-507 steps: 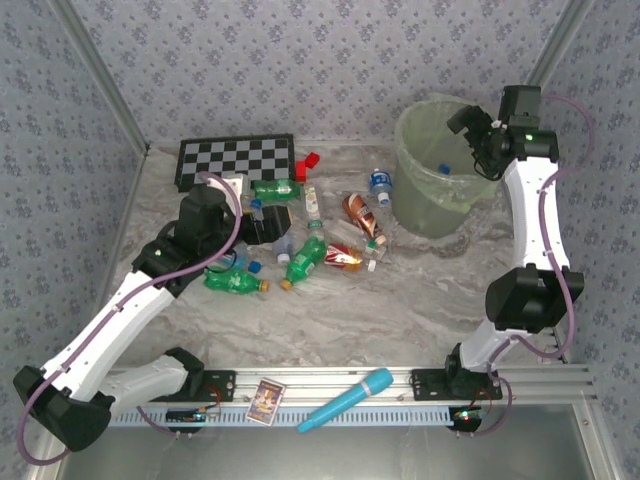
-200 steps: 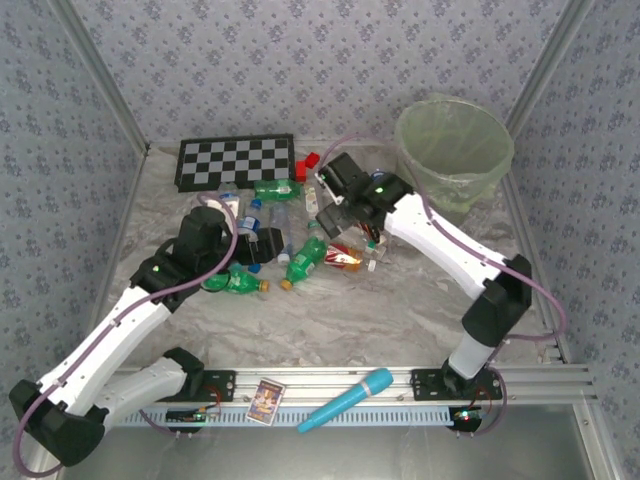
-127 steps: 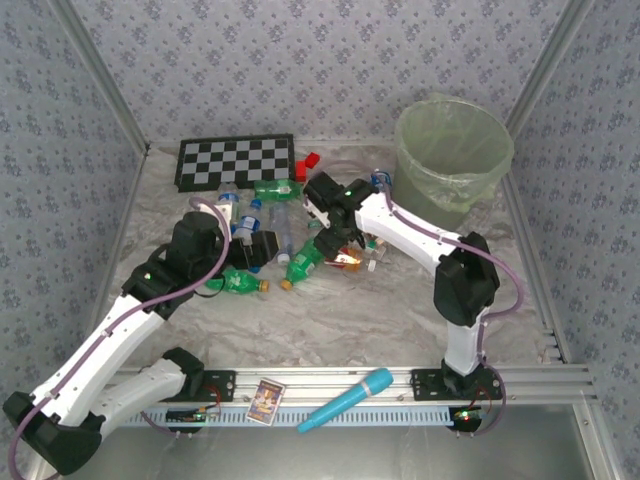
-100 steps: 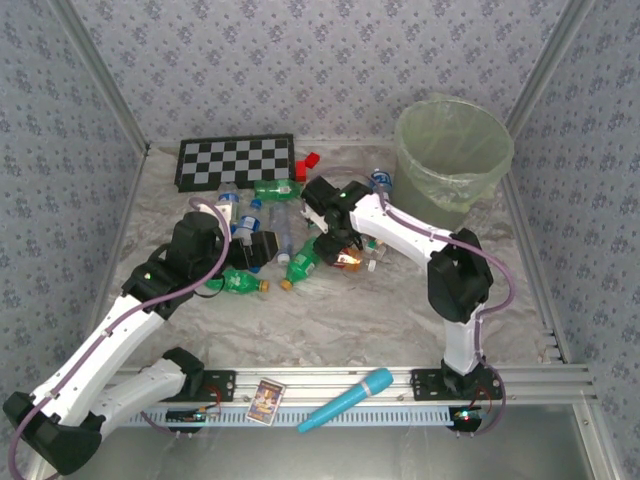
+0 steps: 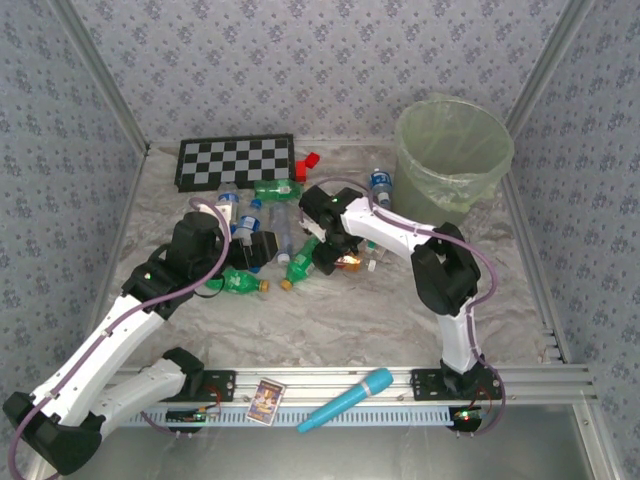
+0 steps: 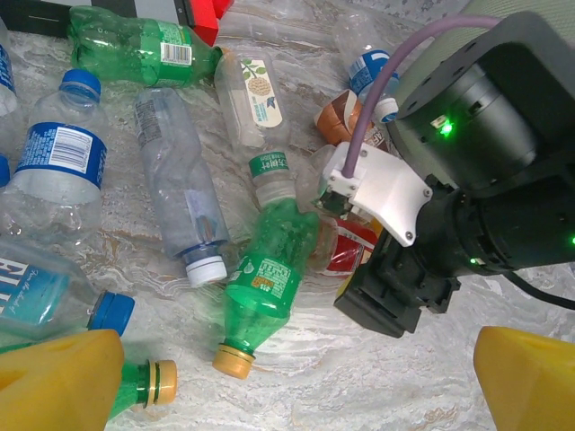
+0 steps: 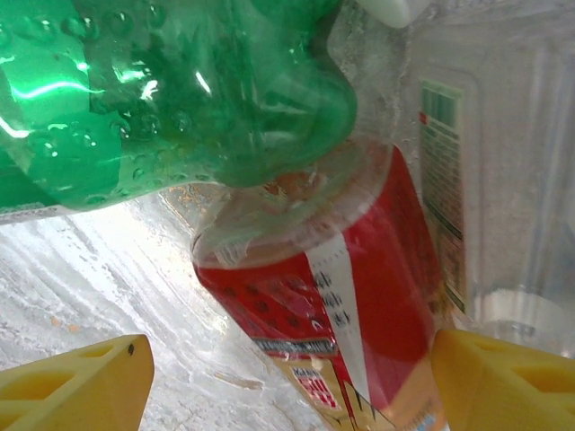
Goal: Put the plastic bottles in the bin
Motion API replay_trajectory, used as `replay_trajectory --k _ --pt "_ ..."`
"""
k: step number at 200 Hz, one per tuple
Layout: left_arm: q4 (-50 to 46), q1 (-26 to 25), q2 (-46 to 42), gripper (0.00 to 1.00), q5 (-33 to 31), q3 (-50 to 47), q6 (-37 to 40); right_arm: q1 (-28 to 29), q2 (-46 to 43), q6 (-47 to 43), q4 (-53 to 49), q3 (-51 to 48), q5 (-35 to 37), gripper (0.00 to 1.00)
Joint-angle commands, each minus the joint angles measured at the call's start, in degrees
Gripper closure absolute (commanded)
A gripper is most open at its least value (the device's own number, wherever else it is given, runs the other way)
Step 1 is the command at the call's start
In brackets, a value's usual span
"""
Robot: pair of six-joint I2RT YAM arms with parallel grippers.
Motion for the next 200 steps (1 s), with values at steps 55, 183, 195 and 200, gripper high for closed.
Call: replay_trajectory --k 55,183,195,200 --pt "-0.9 -0.4 -2.4 0.00 -0.5 0.5 0.5 0.7 4.4 0.4 1.1 -0.2 -0.9 0.16" --pt "-0.3 -0.4 -1.8 0.00 -0.6 0.8 0.9 1.1 -0.1 2.9 0.7 -1.2 -2.6 0.38" --pt "0.3 -0.3 -1.0 0.00 -0.2 0.9 1.0 1.0 -1.9 3.4 0.4 -0.7 -2.1 0.38" --pt "0.6 -0.3 -0.6 0.00 0.0 1.1 1.0 1.0 -2.6 3.5 0.3 -0.6 -2.0 0.38"
